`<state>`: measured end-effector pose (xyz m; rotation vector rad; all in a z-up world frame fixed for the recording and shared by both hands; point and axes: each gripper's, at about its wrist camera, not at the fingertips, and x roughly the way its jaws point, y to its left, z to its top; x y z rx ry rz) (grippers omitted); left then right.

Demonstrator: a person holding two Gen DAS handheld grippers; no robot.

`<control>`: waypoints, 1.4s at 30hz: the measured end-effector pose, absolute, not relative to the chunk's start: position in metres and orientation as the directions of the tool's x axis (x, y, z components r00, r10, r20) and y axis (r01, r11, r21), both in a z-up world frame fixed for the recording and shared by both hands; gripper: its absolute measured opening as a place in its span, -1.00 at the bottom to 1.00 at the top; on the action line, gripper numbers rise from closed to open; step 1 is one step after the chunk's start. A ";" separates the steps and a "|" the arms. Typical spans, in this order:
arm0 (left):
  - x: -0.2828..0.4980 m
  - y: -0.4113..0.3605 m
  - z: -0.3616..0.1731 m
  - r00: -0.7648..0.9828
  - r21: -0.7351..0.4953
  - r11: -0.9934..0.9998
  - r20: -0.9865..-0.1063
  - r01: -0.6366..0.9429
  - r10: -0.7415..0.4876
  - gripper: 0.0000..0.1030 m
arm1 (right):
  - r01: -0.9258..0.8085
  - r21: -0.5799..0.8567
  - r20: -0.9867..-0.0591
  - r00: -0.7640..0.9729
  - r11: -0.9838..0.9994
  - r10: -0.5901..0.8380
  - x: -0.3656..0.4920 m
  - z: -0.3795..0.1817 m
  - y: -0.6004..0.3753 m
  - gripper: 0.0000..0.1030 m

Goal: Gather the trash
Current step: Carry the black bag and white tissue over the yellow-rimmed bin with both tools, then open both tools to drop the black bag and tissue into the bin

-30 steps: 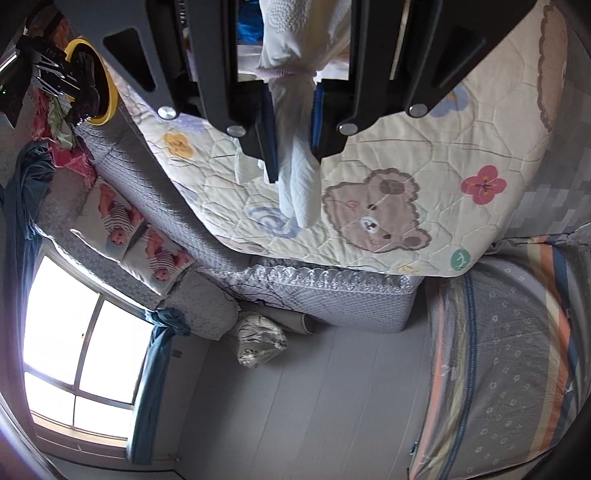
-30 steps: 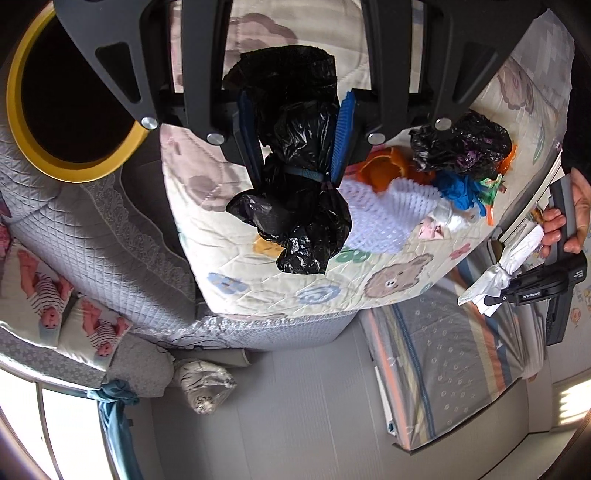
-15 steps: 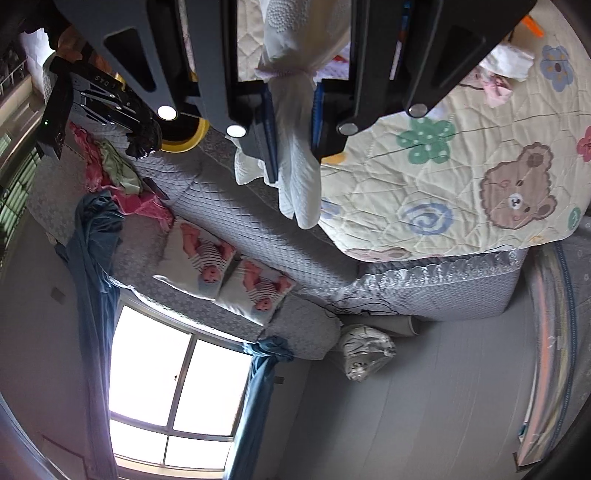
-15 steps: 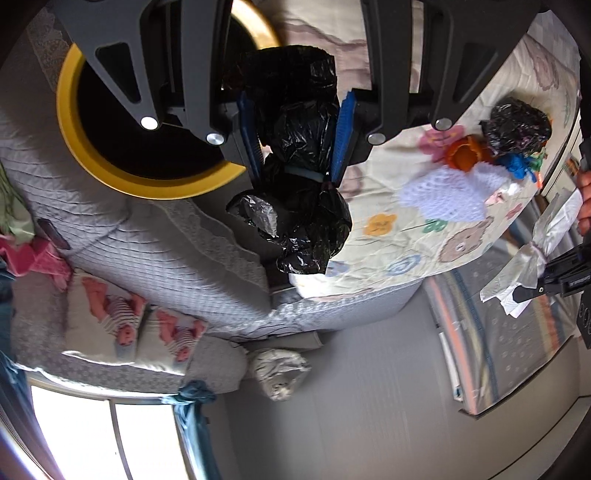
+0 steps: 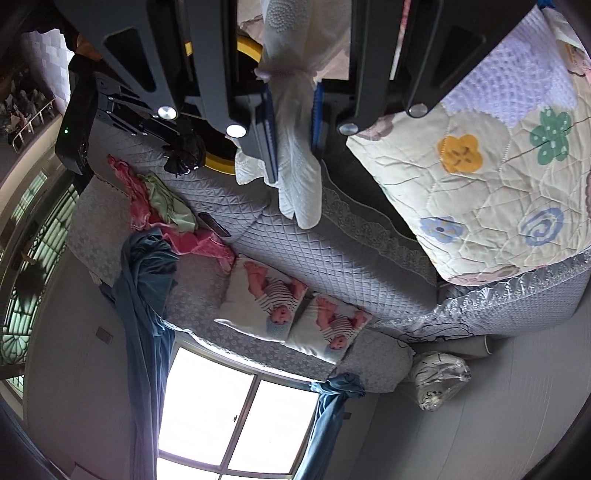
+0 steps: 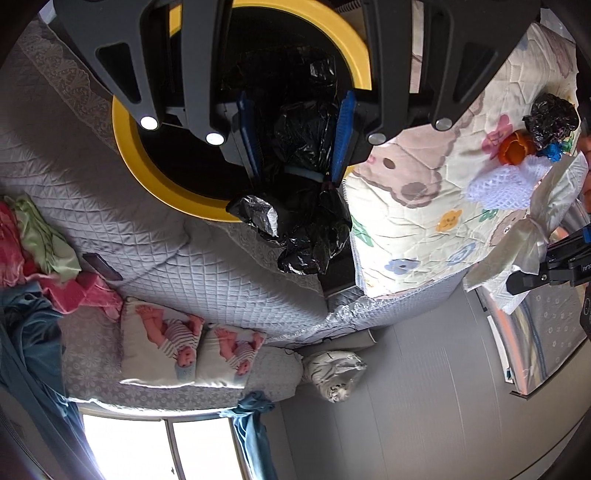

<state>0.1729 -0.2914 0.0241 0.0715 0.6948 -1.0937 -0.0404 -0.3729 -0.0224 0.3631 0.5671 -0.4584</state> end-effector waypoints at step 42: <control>0.151 -0.428 -0.046 0.176 -0.339 0.474 -0.631 0.813 -0.755 0.18 | 0.620 0.207 -0.655 0.662 0.757 -0.364 -0.073 -0.065 -0.417 0.18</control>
